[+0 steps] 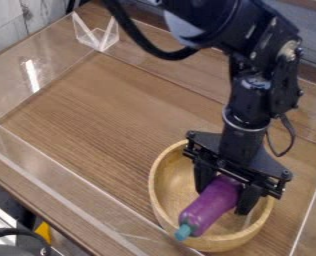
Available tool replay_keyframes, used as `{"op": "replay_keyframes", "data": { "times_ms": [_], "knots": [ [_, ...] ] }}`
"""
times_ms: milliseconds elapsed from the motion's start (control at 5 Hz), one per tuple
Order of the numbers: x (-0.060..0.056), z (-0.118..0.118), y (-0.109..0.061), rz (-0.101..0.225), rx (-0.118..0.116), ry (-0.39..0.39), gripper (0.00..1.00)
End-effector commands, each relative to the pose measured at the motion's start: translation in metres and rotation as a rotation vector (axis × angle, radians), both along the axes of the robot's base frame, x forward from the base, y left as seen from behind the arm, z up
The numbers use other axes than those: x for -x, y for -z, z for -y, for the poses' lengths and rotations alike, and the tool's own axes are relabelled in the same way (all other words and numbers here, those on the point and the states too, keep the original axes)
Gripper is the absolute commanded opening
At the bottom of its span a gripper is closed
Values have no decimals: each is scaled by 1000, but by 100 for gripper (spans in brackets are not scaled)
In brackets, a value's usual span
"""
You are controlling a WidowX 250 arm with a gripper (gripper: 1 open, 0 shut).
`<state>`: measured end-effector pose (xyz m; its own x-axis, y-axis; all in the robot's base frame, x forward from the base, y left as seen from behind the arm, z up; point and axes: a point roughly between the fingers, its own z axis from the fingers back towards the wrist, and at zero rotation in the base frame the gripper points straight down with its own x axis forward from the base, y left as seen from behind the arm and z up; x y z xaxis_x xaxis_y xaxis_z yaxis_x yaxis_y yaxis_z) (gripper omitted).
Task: Put the purple eggplant in the brown bowl
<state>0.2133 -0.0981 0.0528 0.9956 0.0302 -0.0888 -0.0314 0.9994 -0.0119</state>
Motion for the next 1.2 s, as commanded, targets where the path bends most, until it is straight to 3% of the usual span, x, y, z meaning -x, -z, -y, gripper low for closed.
{"op": "replay_keyframes", "data": {
  "times_ms": [0,400,800,1000],
  "knots": [
    [-3,-5,2,30,9,-49,0],
    [-10,-21,13,39,17,-15,0],
    [-7,-15,5,45,21,-155,0],
    [-10,-20,-3,48,25,-154,0]
  ]
}}
